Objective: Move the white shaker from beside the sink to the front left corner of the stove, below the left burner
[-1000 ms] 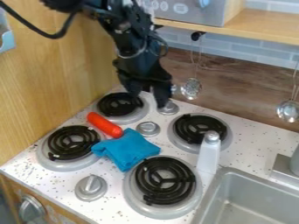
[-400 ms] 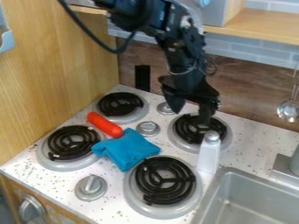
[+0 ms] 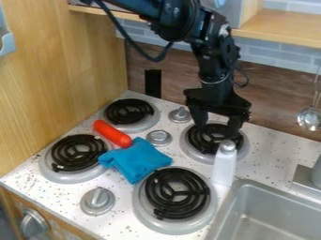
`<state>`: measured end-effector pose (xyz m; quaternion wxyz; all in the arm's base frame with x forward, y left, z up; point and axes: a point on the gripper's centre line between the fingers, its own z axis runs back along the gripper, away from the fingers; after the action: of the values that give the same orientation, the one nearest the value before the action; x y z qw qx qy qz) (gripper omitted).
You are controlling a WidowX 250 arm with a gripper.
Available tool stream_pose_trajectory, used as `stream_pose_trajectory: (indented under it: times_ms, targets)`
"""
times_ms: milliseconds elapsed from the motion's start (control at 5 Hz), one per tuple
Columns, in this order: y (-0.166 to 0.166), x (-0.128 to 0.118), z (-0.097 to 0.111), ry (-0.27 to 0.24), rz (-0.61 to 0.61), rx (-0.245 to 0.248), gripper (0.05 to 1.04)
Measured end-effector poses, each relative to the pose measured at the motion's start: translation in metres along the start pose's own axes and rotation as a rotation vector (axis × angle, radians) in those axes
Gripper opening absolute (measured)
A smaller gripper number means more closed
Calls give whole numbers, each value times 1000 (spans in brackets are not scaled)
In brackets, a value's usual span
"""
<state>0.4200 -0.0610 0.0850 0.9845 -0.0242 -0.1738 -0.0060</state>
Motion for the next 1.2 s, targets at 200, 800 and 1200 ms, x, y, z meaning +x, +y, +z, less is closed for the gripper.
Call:
stream_pose_trajectory:
  times_ms: [200,800,1200]
  targets:
    - [-5,2,-4,67,49,8,1005]
    - [-18,-5,-15,129,63,-24,1005]
    - [-21,-17,-39,183,52,-9,1005]
